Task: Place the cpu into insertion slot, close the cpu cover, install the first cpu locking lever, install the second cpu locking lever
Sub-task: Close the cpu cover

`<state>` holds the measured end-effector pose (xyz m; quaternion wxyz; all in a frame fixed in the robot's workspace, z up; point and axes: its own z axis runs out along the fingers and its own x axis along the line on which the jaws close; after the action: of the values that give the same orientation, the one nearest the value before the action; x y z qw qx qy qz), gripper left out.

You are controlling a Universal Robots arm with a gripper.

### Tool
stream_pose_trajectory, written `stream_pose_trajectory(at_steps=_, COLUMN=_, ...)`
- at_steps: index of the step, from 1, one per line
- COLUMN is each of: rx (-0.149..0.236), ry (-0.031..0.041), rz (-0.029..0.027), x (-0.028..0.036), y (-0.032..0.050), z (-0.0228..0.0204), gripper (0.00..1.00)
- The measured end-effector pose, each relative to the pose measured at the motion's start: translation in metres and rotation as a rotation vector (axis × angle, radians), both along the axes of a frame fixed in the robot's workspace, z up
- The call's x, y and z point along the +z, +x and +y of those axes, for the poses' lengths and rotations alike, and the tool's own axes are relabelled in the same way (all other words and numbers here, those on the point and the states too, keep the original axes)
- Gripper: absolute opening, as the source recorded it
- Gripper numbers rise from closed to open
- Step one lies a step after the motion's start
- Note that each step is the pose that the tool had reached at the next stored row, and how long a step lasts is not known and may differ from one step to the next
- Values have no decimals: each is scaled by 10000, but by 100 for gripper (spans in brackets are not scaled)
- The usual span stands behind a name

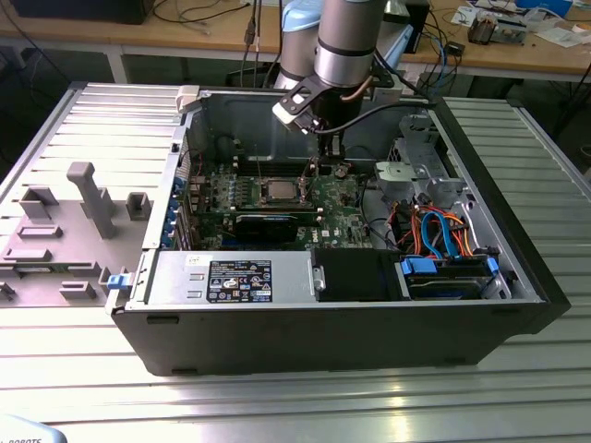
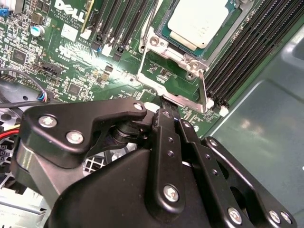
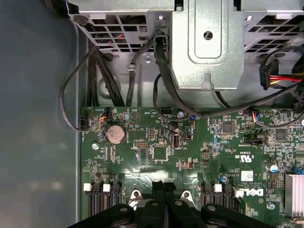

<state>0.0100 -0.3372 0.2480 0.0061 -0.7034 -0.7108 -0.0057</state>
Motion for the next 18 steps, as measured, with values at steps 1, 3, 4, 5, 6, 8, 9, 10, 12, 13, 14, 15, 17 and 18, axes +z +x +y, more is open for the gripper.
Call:
stream_pose_trajectory(at_steps=1, rx=-1, ry=0, rz=0, x=0, y=-3, z=0, gripper=11)
stream_pose_trajectory(at_steps=3, rx=0, ry=0, rz=0, x=0, y=-8, z=0, gripper=11)
stream_pose_trajectory(at_steps=4, rx=-1, ry=0, rz=0, x=-1, y=-13, z=0, gripper=11)
stream_pose_trajectory(at_steps=5, rx=0, ry=0, rz=0, x=-1, y=-15, z=0, gripper=11)
stream_pose_trajectory(at_steps=6, rx=0, ry=0, rz=0, x=-1, y=-18, z=0, gripper=11)
stream_pose_trajectory(at_steps=8, rx=0, ry=0, rz=0, x=-1, y=-27, z=0, gripper=11)
stream_pose_trajectory(at_steps=9, rx=-1, ry=0, rz=0, x=-1, y=-33, z=0, gripper=11)
stream_pose_trajectory(at_steps=10, rx=0, ry=0, rz=0, x=-1, y=-35, z=0, gripper=11)
stream_pose_trajectory(at_steps=12, rx=2, ry=0, rz=0, x=-2, y=-37, z=0, gripper=11)
stream_pose_trajectory(at_steps=13, rx=1, ry=0, rz=0, x=-2, y=-37, z=0, gripper=11)
stream_pose_trajectory(at_steps=14, rx=0, ry=0, rz=0, x=-3, y=-39, z=0, gripper=11)
stream_pose_trajectory(at_steps=15, rx=0, ry=0, rz=0, x=-3, y=-41, z=0, gripper=11)
stream_pose_trajectory(at_steps=17, rx=0, ry=1, rz=0, x=-4, y=-42, z=0, gripper=11)
stream_pose_trajectory(at_steps=18, rx=0, ry=0, rz=0, x=-4, y=-48, z=0, gripper=11)
